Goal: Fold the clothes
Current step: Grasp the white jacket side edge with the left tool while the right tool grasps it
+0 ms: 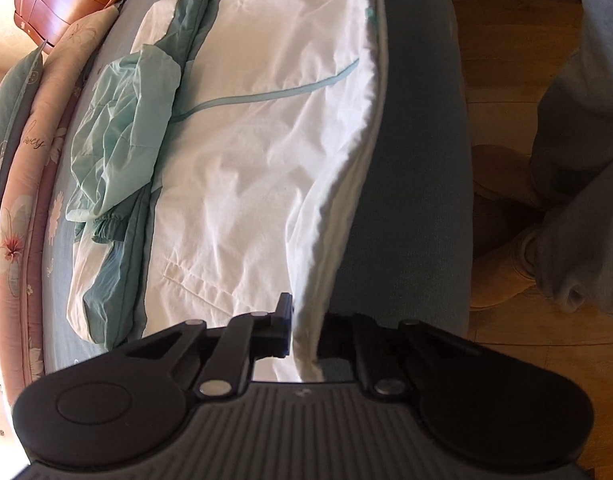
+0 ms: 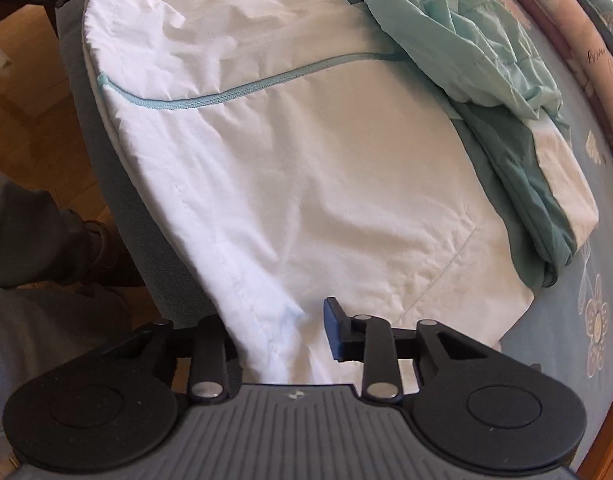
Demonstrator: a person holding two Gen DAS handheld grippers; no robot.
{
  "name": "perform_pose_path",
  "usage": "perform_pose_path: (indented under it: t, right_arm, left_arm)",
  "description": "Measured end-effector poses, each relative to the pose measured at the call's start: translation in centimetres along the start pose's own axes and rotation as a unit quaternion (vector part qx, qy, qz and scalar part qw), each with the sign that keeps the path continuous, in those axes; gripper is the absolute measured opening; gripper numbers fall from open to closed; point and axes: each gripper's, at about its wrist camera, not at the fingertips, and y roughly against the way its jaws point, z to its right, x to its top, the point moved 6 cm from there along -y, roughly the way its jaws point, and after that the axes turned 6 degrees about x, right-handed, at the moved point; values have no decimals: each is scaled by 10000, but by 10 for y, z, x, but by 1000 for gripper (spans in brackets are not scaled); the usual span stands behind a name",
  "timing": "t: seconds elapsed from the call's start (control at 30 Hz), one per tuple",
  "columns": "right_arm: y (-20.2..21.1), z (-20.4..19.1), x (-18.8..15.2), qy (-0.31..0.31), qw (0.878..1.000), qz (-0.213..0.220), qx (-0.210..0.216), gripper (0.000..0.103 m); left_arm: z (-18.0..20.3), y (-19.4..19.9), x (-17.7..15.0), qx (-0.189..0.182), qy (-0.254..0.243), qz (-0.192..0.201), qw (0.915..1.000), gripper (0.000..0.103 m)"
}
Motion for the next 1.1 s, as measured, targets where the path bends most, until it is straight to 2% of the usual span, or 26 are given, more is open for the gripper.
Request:
perform_pose_path:
  t: [0.17, 0.33, 0.47, 0.8, 0.93, 1.0, 1.1]
  right_arm:
    - [-1, -4, -1, -6, 9999, 19, 104, 16]
    - [-1, -1, 0, -119, 9998, -12, 186, 16]
    - [-1, -2, -1, -132, 9997, -8, 224, 16]
    - [-3, -11, -3, 82, 9999, 11, 117, 17]
    - [-3, -20, -4, 352, 9994, -6, -31, 20]
    - [-3, -20, -3, 221, 9997, -38, 85, 19]
    - [-1, -7, -4, -145, 9993, -141, 316, 17]
  left_arm:
    - [0, -1, -1, -102, -7, 9, 9999, 7]
    - [0, -1, -1, -124, -44, 7, 9999, 7]
    - [0, -2, -3, 25, -117, 34, 9999, 16]
    - [5, -8, -6, 77, -210, -152, 9996, 16]
    - [8, -11, -7, 31, -268, -215, 9994, 14]
    - [4, -10, -5, -53, -73, -252, 9996, 8]
    - [0, -8, -4, -177, 101, -286, 9994, 7]
